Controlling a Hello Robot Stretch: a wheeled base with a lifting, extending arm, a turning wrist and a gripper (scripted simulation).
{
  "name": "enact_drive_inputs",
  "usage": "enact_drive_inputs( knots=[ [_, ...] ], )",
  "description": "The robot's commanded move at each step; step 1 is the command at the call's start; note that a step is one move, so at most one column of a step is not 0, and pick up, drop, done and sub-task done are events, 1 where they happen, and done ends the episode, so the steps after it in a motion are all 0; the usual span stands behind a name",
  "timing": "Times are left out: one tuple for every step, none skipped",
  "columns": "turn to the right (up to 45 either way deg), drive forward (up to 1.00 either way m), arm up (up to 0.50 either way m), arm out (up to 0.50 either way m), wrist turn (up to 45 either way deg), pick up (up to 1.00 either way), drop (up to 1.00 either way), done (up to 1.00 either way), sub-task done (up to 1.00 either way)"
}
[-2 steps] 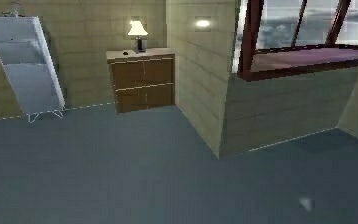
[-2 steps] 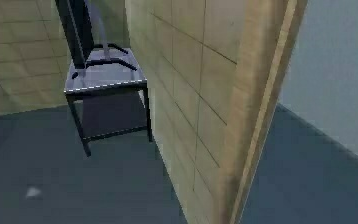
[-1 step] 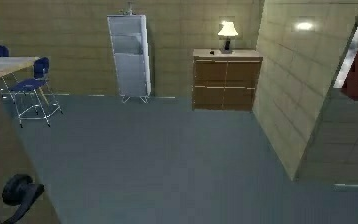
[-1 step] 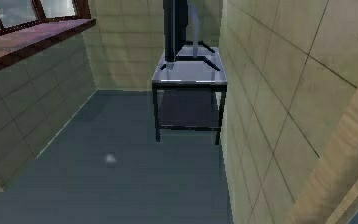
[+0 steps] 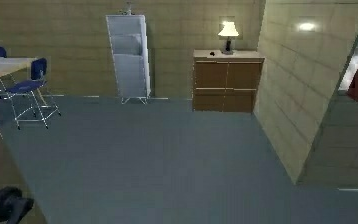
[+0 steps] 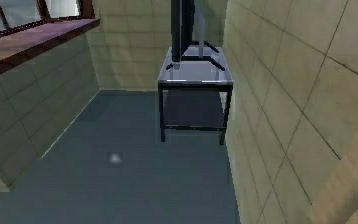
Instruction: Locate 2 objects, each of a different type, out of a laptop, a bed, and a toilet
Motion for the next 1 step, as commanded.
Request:
enact_drive_inputs(
  knots=[
    [-6.0,0.0,0.0,0.0,0.0,0.0,0.0,0.0,0.0]
  ],
)
